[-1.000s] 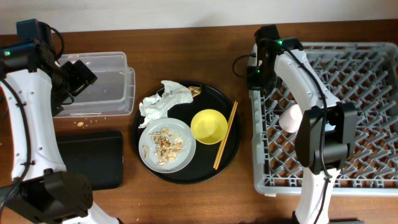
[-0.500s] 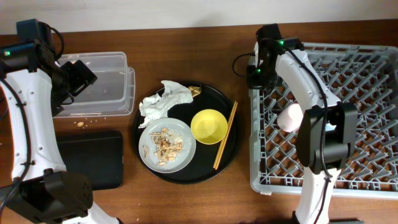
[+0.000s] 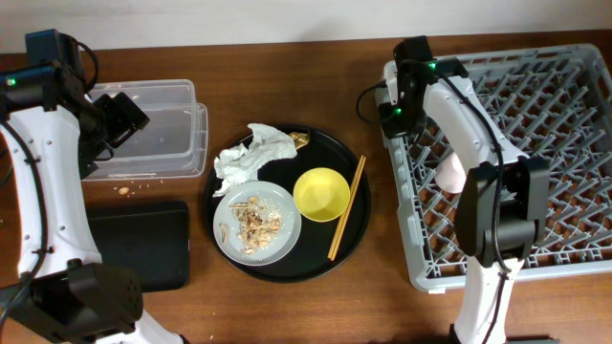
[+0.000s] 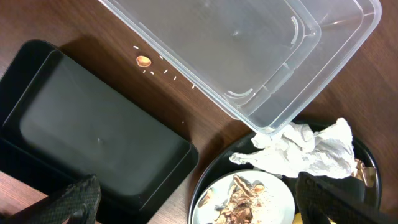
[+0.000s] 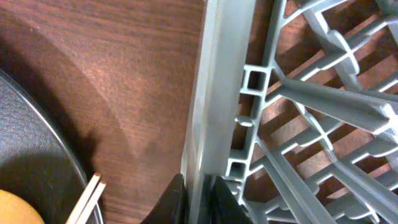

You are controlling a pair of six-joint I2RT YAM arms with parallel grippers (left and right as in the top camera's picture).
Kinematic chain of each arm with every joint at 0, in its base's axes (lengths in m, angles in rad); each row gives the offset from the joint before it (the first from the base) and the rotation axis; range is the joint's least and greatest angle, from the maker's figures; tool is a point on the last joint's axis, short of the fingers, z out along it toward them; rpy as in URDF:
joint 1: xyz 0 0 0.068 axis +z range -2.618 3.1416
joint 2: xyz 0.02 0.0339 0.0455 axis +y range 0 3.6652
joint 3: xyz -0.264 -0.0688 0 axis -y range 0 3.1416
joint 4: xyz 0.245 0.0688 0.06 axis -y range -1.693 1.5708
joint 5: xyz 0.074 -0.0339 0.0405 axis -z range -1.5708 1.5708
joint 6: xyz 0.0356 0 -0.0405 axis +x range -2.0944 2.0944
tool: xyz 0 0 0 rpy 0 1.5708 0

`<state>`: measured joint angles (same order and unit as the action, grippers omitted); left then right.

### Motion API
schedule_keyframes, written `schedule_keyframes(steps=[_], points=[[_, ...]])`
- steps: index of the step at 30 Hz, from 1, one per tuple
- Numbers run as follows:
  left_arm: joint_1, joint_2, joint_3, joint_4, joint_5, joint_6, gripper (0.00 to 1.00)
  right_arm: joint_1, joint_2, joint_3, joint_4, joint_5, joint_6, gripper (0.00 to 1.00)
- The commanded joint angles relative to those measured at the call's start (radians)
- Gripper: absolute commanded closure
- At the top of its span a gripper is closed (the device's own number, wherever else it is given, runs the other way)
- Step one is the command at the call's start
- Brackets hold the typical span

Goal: Sort waste into correct bins and load items into the dishwasher rack

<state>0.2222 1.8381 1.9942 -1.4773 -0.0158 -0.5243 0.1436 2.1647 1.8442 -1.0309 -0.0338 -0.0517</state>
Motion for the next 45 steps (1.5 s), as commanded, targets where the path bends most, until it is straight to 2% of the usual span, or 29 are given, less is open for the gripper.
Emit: schedule_keyframes(steps=[1,7,10,12,15,17,19,21,25,27,31,35,38,43,45], points=[[0.005,-0.029,0.018,-0.001,-0.007,-0.009,0.01,0.006,0.003,0.004,0.053,-0.042,-0.048,0.86],[0.005,-0.029,0.018,-0.001,-0.007,-0.009,0.01,0.007,0.003,0.066,0.051,-0.017,0.008,0.85],[0.005,-0.029,0.018,-0.001,-0.007,-0.009,0.01,0.006,0.003,0.104,0.020,-0.017,0.010,0.70],[0.005,-0.029,0.018,-0.001,-0.007,-0.009,0.01,0.007,0.002,0.150,-0.021,0.013,0.051,0.69],[0.005,-0.029,0.018,-0.001,-0.007,-0.009,0.01,0.007,0.000,0.253,-0.107,0.013,0.055,0.52],[0.005,-0.029,0.018,-0.001,-0.007,-0.009,0.01,0.006,0.000,0.406,-0.232,0.020,0.073,0.29],[0.005,-0.029,0.018,-0.001,-0.007,-0.009,0.01,0.007,0.000,0.528,-0.335,0.020,0.088,0.15],[0.005,-0.029,0.018,-0.001,-0.007,-0.009,0.01,0.008,0.000,0.668,-0.461,-0.003,0.137,0.14],[0.005,-0.029,0.018,-0.001,-0.007,-0.009,0.01,0.027,-0.006,0.905,-0.668,-0.145,0.138,0.14],[0.005,-0.029,0.018,-0.001,-0.007,-0.009,0.01,0.065,-0.059,0.906,-0.668,-0.240,0.144,0.14],[0.005,-0.029,0.018,-0.001,-0.007,-0.009,0.01,0.154,-0.113,0.903,-0.668,-0.216,0.232,0.12],[0.005,-0.029,0.018,-0.001,-0.007,-0.009,0.01,0.260,-0.188,0.804,-0.668,-0.113,0.298,0.00],[0.005,-0.029,0.018,-0.001,-0.007,-0.009,0.01,0.313,-0.230,0.675,-0.668,-0.094,0.297,0.01],[0.005,-0.029,0.018,-0.001,-0.007,-0.009,0.01,0.397,-0.228,0.502,-0.657,-0.174,0.296,0.00],[0.005,-0.029,0.018,-0.001,-0.007,-0.009,0.01,0.425,-0.227,0.428,-0.581,-0.191,0.328,0.15]])
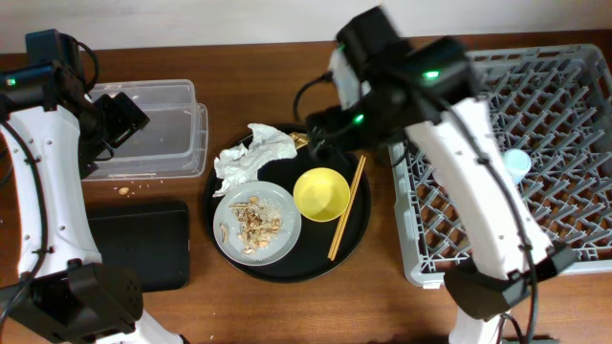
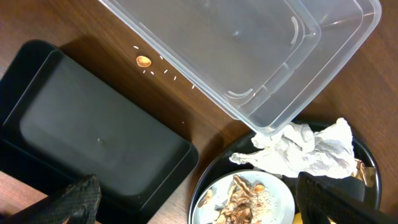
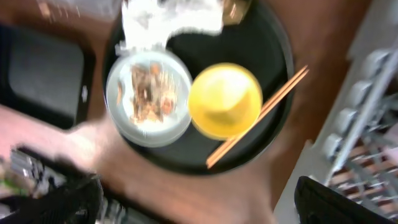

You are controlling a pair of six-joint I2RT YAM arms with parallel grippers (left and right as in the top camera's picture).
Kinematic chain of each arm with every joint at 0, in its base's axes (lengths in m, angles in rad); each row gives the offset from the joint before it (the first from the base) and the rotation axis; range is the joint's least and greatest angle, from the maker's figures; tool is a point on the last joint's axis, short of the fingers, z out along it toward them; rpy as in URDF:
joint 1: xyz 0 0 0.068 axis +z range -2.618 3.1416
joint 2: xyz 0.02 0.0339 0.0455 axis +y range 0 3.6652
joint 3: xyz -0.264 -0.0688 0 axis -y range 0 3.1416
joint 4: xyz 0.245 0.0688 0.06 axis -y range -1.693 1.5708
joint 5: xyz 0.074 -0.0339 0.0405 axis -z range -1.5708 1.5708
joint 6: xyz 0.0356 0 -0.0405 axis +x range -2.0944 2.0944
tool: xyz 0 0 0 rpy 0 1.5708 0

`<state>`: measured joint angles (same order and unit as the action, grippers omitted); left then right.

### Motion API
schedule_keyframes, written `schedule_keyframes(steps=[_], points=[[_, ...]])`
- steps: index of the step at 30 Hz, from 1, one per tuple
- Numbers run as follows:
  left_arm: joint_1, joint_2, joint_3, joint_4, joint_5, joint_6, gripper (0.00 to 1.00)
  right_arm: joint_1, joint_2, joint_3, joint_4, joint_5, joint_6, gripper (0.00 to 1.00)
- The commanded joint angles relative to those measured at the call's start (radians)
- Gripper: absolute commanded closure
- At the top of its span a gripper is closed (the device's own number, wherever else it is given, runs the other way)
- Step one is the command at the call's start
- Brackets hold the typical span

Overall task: Sort waste into correct bins and load items into the dishwasher rack
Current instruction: 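Move the right gripper to the yellow bowl and grasp its rim, then lift the yellow bowl and carry it over the dish rack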

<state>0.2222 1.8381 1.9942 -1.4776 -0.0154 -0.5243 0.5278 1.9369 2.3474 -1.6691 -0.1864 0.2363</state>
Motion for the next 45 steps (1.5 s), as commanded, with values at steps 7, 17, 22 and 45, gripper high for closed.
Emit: schedule_keyframes(steps=[7,17,22,45], points=[[0.005,-0.029,0.018,-0.001,-0.008,-0.009,0.01,0.098,0.000,-0.442,0.357,0.181,0.496,0.20],[0.005,-0.029,0.018,-0.001,-0.008,-0.009,0.01,0.114,0.070,-0.674,0.724,0.164,0.740,0.32],[0.005,-0.029,0.018,-0.001,-0.008,-0.009,0.01,0.128,0.137,-0.674,0.741,0.145,0.772,0.33],[0.005,-0.029,0.018,-0.001,-0.008,-0.009,0.01,0.140,0.265,-0.670,0.765,0.167,0.846,0.64]])
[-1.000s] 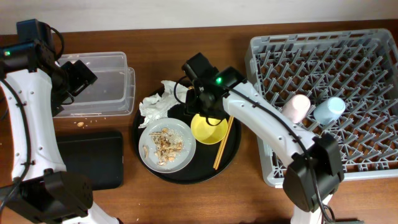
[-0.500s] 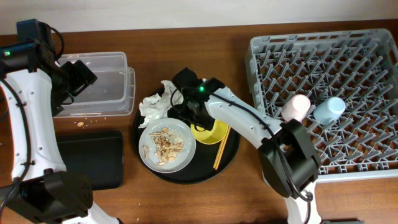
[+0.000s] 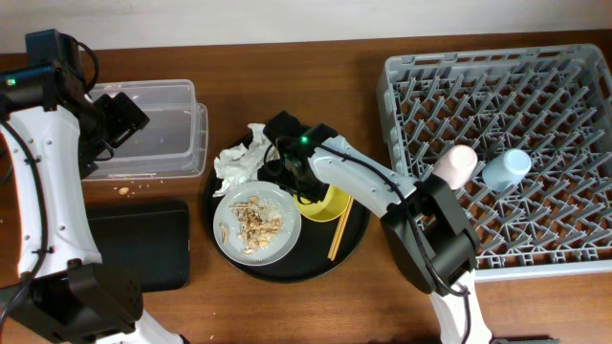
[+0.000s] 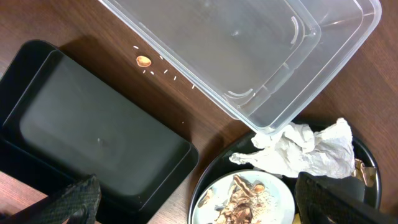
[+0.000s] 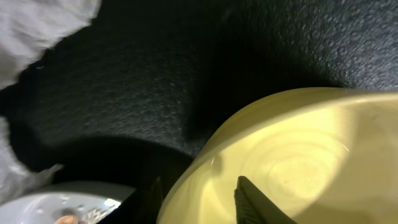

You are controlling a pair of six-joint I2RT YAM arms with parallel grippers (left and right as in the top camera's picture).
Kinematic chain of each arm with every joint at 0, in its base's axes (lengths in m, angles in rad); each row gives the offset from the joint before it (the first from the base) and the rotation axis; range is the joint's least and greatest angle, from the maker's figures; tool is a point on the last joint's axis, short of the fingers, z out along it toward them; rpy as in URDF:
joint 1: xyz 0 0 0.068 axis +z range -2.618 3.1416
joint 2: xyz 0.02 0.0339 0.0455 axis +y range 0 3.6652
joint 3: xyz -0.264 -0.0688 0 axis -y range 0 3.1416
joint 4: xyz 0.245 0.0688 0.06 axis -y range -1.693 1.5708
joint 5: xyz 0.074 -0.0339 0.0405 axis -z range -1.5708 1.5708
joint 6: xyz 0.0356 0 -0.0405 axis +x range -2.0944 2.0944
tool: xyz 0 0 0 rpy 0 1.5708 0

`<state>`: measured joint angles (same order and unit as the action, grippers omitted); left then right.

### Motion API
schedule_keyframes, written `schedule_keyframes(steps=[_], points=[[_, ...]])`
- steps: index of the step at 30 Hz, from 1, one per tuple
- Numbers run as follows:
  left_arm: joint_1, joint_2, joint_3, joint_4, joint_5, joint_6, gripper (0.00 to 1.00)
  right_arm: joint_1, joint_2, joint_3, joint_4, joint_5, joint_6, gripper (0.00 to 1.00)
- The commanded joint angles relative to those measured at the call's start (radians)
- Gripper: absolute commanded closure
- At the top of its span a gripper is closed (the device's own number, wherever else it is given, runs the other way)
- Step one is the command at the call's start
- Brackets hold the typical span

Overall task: Sort waste into correct bins and load items into the dishwasher rack
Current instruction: 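Lift the yellow bowl and carry it over the dish rack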

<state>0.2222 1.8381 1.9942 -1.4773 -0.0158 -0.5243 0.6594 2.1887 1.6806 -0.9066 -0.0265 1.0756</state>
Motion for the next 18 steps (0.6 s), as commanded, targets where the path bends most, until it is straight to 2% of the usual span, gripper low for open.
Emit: schedule_keyframes(steps=[1,3,7,10,14,18], points=[[0.005,-0.029,0.018,-0.001,-0.007,-0.009,0.01,0.008,0.012,0.001,-0.001,0.004,0.003,0.67],[0.005,-0.029,0.018,-0.001,-0.007,-0.009,0.01,0.007,0.011,0.011,-0.006,-0.008,0.003,0.75],[0.005,-0.029,0.018,-0.001,-0.007,-0.009,0.01,0.007,0.011,0.057,-0.037,-0.028,-0.026,0.83],[0.005,-0.029,0.018,-0.001,-0.007,-0.009,0.01,0.006,0.011,0.112,-0.085,-0.025,-0.029,0.95],[0.005,-0.029,0.018,-0.001,-0.007,-0.009,0.01,-0.003,0.011,0.193,-0.156,-0.051,-0.063,0.96],[0.005,-0.029,0.018,-0.001,-0.007,-0.009,0.01,-0.017,0.007,0.311,-0.235,-0.140,-0.157,0.96]])
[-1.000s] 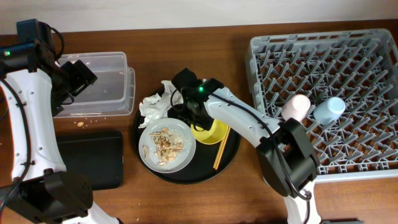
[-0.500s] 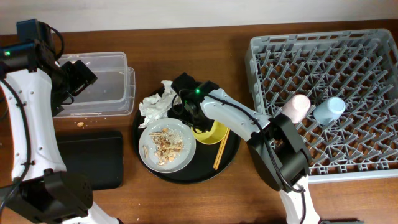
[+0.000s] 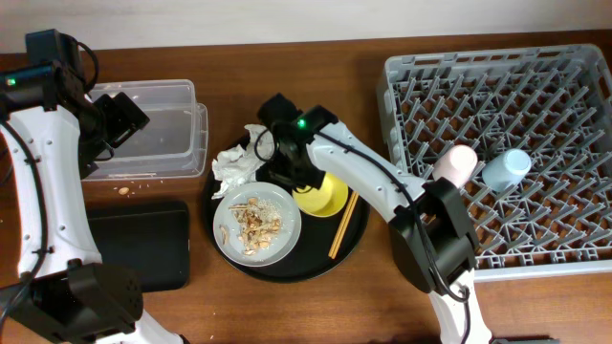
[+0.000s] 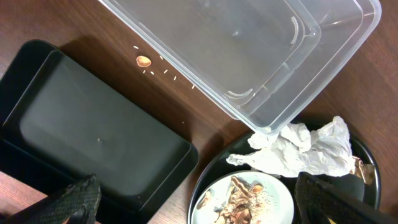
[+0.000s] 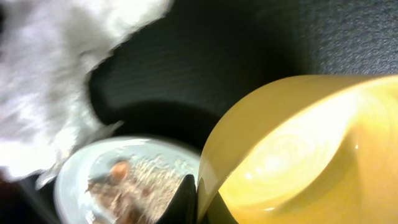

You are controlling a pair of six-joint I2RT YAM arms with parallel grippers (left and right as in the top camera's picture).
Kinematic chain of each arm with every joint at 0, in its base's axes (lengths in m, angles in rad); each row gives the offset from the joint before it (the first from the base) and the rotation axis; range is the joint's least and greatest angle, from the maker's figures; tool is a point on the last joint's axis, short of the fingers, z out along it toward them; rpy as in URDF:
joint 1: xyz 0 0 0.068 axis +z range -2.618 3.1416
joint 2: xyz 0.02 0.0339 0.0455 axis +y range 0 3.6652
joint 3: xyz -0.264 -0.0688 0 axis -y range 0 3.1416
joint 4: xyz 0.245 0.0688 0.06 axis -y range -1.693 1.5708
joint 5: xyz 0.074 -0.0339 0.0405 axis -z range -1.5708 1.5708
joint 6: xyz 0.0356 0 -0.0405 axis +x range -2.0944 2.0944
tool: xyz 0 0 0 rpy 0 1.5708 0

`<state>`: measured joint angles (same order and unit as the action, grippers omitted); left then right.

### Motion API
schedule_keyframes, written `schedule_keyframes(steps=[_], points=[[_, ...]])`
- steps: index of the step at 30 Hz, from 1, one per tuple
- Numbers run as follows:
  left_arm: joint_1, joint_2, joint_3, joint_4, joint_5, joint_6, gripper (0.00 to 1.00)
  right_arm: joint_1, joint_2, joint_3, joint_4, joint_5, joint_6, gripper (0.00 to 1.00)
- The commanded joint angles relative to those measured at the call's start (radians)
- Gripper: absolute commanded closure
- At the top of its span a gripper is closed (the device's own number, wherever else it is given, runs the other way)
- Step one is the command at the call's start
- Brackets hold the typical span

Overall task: Sort waste into correct bins and load items into the dishwasher rack
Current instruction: 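Lift the yellow bowl and carry it over the dish rack, then lower the yellow bowl into the rack front and open the gripper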

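The yellow bowl hangs tilted over the round black tray, with my right gripper shut on its left rim. In the right wrist view the bowl fills the lower right, its rim pinched by the gripper. A white plate of food scraps lies just left of the bowl. The crumpled napkin sits at the tray's back left, and chopsticks lie right of the bowl. My left gripper hovers open over the clear bin.
A black bin stands in front of the clear bin, with crumbs on the table between them. The grey dishwasher rack fills the right side and holds a pink cup and a blue cup.
My right gripper, which then straddled the bowl's rim with open jaws, is now shut on it, and the bowl is tipped up off the tray. The napkin has shifted slightly.
My right gripper was first at the rack's left wall near the pink cup. Then it was high above the tray. Then it was down at the yellow bowl's rim, and now it holds the bowl tilted. My left arm stayed still above the bins.
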<state>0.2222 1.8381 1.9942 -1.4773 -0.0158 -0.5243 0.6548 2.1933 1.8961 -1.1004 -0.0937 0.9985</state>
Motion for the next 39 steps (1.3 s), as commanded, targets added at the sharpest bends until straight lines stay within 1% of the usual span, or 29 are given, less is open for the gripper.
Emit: schedule_keyframes(steps=[1,3,6,9,12,13,16,18,20,23,25,27,30,31,33,36,37,39], points=[[0.005,-0.029,0.018,-0.001,-0.007,-0.009,0.01,-0.018,0.000,0.129,-0.069,-0.080,-0.107,0.96],[0.005,-0.029,0.018,-0.001,-0.007,-0.009,0.01,-0.040,-0.007,0.211,-0.159,-0.079,-0.155,0.96],[0.005,-0.029,0.018,-0.001,-0.007,-0.009,0.01,-0.112,-0.034,0.367,-0.327,-0.079,-0.239,0.96],[0.005,-0.029,0.018,-0.001,-0.007,-0.009,0.01,-0.209,-0.073,0.497,-0.475,-0.079,-0.325,0.96],[0.005,-0.029,0.018,-0.001,-0.007,-0.009,0.01,-0.322,-0.123,0.573,-0.591,-0.079,-0.390,0.96],[0.005,-0.029,0.018,-0.001,-0.007,-0.009,0.01,-0.372,-0.154,0.577,-0.599,-0.107,-0.454,0.96],[0.005,-0.029,0.018,-0.001,-0.007,-0.009,0.01,-0.465,-0.222,0.576,-0.599,-0.179,-0.523,0.96],[0.005,-0.029,0.018,-0.001,-0.007,-0.009,0.01,-0.529,-0.283,0.569,-0.599,-0.188,-0.597,0.96],[0.005,-0.029,0.018,-0.001,-0.007,-0.009,0.01,-0.577,-0.354,0.515,-0.599,-0.187,-0.663,0.96],[0.005,-0.029,0.018,-0.001,-0.007,-0.009,0.01,-0.629,-0.451,0.376,-0.599,-0.188,-0.710,0.96],[0.005,-0.029,0.018,-0.001,-0.007,-0.009,0.01,-0.686,-0.532,0.197,-0.598,-0.210,-0.730,0.96],[0.005,-0.029,0.018,-0.001,-0.007,-0.009,0.01,-0.718,-0.563,0.077,-0.586,-0.309,-0.856,0.96],[0.005,-0.029,0.018,-0.001,-0.007,-0.009,0.01,-0.767,-0.569,-0.065,-0.583,-0.606,-1.142,0.96],[0.005,-0.029,0.018,-0.001,-0.007,-0.009,0.01,-0.788,-0.569,-0.112,-0.583,-0.694,-1.215,0.96],[0.005,-0.029,0.018,-0.001,-0.007,-0.009,0.01,-0.838,-0.568,-0.205,-0.583,-0.829,-1.329,0.96],[0.005,-0.029,0.018,-0.001,-0.007,-0.009,0.01,-0.903,-0.568,-0.345,-0.582,-0.980,-1.485,0.96],[0.005,-0.029,0.018,-0.001,-0.007,-0.009,0.01,-0.931,-0.567,-0.405,-0.575,-1.007,-1.538,0.96],[0.005,-0.029,0.018,-0.001,-0.007,-0.009,0.01,-0.975,-0.564,-0.488,-0.540,-1.031,-1.571,0.96]])
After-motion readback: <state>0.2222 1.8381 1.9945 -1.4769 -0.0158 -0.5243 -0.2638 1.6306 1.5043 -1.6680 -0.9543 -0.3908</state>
